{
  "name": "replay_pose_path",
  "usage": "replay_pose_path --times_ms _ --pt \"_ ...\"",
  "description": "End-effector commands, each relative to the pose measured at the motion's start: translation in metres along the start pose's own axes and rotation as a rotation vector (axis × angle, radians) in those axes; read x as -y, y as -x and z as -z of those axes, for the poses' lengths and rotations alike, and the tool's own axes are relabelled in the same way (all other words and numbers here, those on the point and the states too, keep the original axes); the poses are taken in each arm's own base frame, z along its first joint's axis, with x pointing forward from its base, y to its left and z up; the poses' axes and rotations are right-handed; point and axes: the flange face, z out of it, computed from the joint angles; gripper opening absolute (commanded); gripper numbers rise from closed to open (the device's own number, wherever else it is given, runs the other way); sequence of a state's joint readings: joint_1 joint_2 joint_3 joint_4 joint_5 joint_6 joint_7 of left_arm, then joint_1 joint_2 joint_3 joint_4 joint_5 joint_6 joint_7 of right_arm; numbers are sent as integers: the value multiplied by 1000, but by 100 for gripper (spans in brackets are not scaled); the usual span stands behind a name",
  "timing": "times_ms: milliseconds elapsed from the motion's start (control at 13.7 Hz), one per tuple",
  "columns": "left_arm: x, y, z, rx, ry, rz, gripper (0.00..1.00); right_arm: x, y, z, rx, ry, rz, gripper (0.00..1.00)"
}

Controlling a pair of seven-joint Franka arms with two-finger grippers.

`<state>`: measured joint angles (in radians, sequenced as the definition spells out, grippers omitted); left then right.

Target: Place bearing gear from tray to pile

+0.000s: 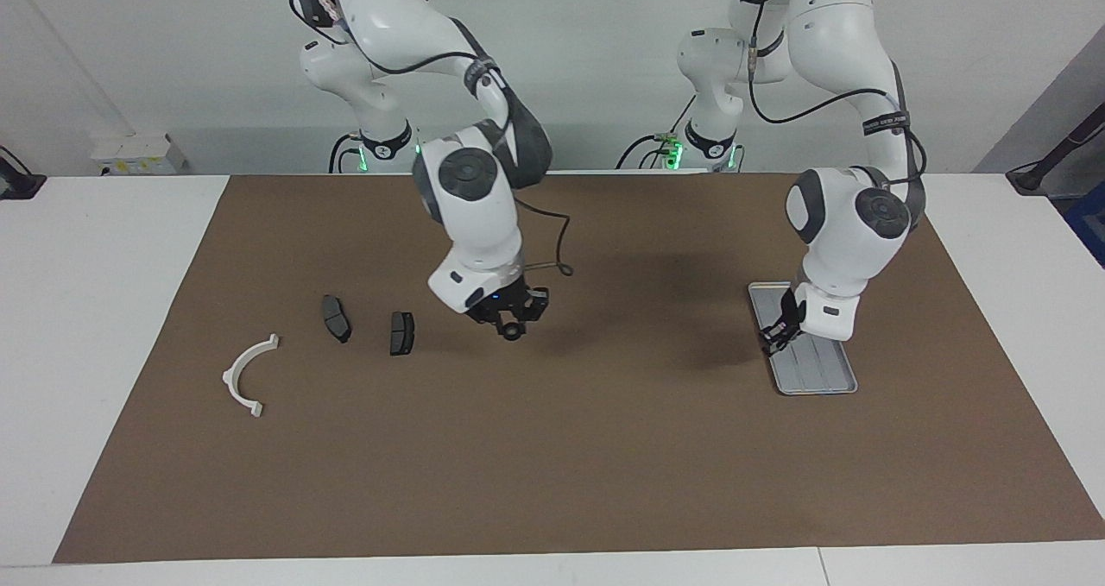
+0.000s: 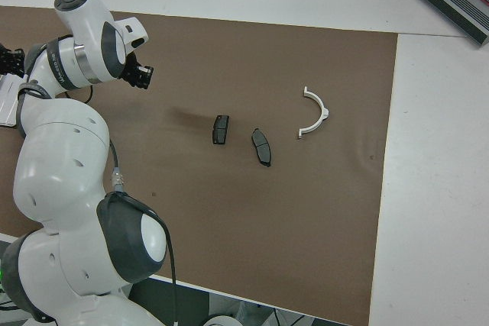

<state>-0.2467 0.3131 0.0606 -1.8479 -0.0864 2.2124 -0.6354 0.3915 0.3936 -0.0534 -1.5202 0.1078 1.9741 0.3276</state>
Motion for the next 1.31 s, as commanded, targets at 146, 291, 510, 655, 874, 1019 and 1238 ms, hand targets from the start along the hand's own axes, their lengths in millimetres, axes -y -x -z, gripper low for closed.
replay_pose_path --times_ms 146,291,510,655,874,1019,1238 --pt "-109 96 27 19 -16 205 5 -167 -22 53 28 -11 154 0" --pt "-148 138 38 -14 -15 217 5 -230 -23 53 38 -9 198 0" --pt "-210 179 23 -11 -34 228 4 -264 -11 34 77 28 219 0" --pt "-236 185 -6 -24 -30 257 4 -273 -12 28 75 64 221 0" --pt "-239 189 -38 -20 -59 247 3 -290 -11 3 60 84 209 0" --pt "-243 200 -50 -14 -72 236 3 -301 -11 -13 57 97 210 0" --pt "-247 199 -53 -38 -1 268 3 -308 -16 -29 49 107 236 0"
